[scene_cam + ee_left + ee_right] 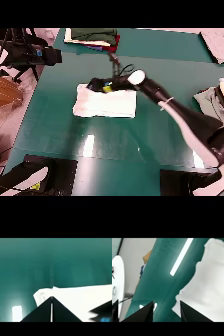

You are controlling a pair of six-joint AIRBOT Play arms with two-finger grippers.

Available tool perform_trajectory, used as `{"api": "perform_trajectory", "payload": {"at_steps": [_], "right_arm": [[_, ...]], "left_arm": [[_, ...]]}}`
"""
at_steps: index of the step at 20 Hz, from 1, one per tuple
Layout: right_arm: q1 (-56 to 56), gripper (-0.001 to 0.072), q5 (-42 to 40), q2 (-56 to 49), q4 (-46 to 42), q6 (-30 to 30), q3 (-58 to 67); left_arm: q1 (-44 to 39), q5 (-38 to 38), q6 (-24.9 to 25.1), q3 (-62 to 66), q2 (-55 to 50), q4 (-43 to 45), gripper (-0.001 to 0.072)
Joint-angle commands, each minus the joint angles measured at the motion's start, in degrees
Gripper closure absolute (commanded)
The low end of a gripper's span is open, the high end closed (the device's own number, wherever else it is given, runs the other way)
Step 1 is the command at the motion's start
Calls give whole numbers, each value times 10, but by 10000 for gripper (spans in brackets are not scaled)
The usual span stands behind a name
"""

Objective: Fold the shirts.

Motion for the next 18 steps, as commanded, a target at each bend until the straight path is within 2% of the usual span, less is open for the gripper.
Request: {"api": "perform_trajectory", "payload": {"at_steps": [1,2,3,4,6,7,10,14,18], "right_arm": [[-92,327,97,62,-90,17,-55],[-131,294,128,86,-97,16,-100],[-167,221,143,106,-97,15,-150],[-203,188,146,125,-97,12,-205],[-260,34,143,154,-96,10,-296],[-279,4,141,162,-96,5,-329],[-285,-8,140,152,-50,-56,-374],[-245,-8,131,80,-30,-61,-329],[-172,-8,143,-10,45,-66,-217]], "left_arm": [[3,-31,1,0,7,11,681],[3,-38,1,0,7,11,681],[3,-45,1,0,7,11,681],[3,-51,1,0,7,11,681],[3,-60,6,0,7,10,680],[3,-62,6,0,7,11,680],[3,-60,10,0,7,10,680],[3,-63,10,0,7,7,681],[3,-80,10,0,7,7,680]]}}
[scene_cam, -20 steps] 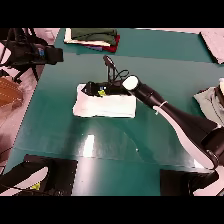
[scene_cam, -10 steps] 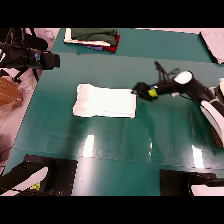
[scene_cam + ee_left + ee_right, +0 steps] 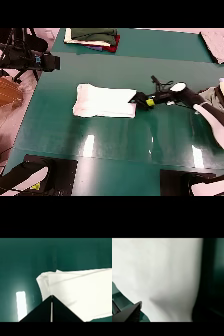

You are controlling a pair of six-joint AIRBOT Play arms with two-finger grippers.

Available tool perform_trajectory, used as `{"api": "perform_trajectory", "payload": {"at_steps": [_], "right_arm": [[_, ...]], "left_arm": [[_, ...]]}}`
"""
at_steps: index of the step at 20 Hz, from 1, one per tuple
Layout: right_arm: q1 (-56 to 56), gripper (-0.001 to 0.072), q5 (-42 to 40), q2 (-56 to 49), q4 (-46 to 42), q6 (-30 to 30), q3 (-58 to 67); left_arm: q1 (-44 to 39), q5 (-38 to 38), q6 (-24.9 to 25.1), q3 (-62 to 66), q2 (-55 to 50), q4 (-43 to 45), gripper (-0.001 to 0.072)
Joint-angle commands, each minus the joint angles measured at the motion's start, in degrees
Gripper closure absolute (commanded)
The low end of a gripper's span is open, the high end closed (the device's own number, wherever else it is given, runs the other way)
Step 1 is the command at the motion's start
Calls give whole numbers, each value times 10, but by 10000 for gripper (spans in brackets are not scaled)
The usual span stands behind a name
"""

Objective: Fold the shirts.

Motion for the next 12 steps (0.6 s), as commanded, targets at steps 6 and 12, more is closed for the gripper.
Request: {"api": "perform_trajectory", "payload": {"at_steps": [6,12], "right_arm": [[71,567,43,-105,49,14,244],[-85,695,20,-31,48,101,401]], "left_arm": [[0,-18,0,0,0,-1,680],[0,-21,0,0,0,-2,681]]}}
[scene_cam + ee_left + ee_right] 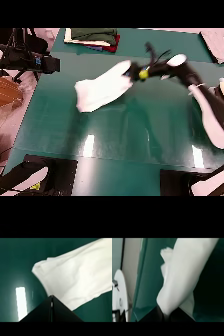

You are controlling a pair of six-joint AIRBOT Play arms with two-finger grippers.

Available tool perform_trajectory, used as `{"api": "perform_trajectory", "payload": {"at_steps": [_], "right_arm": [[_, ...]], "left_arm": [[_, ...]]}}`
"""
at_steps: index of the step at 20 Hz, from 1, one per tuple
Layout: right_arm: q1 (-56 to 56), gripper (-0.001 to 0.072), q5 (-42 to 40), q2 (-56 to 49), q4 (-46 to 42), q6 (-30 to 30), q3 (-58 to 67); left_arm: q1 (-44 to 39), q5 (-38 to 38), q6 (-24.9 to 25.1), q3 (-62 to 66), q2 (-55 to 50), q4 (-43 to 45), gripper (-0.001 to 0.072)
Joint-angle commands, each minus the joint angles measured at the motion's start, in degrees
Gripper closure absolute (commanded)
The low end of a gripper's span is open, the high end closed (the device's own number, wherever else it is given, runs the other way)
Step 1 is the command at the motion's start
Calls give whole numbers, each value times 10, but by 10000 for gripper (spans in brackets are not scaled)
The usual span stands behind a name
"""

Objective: Fold the shirts.

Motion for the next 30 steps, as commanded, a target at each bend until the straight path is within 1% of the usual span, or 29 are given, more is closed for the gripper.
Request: {"api": "perform_trajectory", "payload": {"at_steps": [1,3,4,6,7,8,9,11,14,16,17,19,21,23,26,27,28,29,30], "right_arm": [[-107,695,-15,29,5,77,109],[-187,695,-16,31,5,138,179],[-230,695,-29,40,5,169,191],[-314,695,-74,80,5,223,155],[-353,695,-88,102,2,249,126],[-391,695,-85,123,-9,279,102],[-431,695,-66,143,-29,316,83],[-500,695,-10,184,-82,372,59],[-586,696,110,247,-214,439,29],[-637,695,153,289,-277,446,5],[-662,695,169,306,-293,446,-10],[-706,695,212,333,-319,433,-46],[-737,695,240,355,-366,422,-91],[-750,695,257,368,-411,395,-141],[-745,693,267,371,-421,337,-215],[-741,651,264,371,-419,328,-237],[-739,490,262,370,-419,319,-255],[-739,346,263,370,-419,305,-267],[-741,281,266,370,-419,297,-270]], "left_arm": [[0,-2,0,0,0,0,681],[0,-1,0,0,0,-1,681],[0,-1,0,0,0,-2,681],[0,0,0,0,0,-2,680],[0,2,0,0,0,-2,681],[0,5,0,0,0,-2,681],[0,8,0,0,0,-2,681],[0,16,0,0,0,-2,681],[0,43,0,0,0,-2,681],[0,50,0,0,0,-5,681],[0,51,0,0,0,-5,681],[0,51,0,0,0,-5,680],[0,50,0,1,0,-5,681],[0,46,3,0,0,-8,681],[0,41,7,0,0,-10,681],[0,39,7,0,0,-12,680],[0,38,7,0,0,-16,680],[0,35,7,0,0,-17,681],[0,30,7,0,0,-17,681]]}}
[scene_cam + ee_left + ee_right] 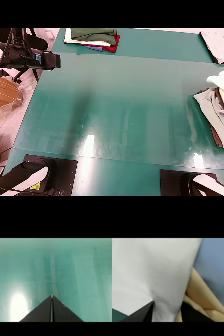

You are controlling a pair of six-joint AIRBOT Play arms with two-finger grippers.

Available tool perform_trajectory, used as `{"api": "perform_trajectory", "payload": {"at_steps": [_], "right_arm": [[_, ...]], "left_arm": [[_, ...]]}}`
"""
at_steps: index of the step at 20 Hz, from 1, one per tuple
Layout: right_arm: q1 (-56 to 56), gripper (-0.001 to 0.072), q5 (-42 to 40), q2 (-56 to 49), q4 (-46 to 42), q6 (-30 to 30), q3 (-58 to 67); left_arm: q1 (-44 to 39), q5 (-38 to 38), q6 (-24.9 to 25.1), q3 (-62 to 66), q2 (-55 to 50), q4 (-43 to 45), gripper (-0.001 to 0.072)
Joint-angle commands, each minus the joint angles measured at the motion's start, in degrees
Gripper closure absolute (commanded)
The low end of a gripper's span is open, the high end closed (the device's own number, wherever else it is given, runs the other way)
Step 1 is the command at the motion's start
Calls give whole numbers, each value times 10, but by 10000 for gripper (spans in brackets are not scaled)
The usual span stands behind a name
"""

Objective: Fold the shirts.

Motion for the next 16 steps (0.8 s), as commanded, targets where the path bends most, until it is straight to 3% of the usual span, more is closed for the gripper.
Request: {"api": "perform_trajectory", "payload": {"at_steps": [1,4,7,11,12,14,16], "right_arm": [[-9,262,12,4,-9,-48,-30],[-45,263,2,3,-9,-54,83],[-54,263,-71,-7,26,-54,248],[7,267,-104,-84,300,-56,445],[49,268,-128,-86,383,-75,439],[182,269,-200,-61,533,-167,357],[368,311,-227,-39,566,-278,281]], "left_arm": [[0,-15,1,0,0,-5,681],[0,-20,1,0,0,-5,680],[0,-21,0,0,0,-5,680],[0,-26,1,0,0,-5,680],[0,-23,1,0,0,-5,680],[0,-22,1,0,0,-5,680],[0,-22,1,0,0,-5,680]]}}
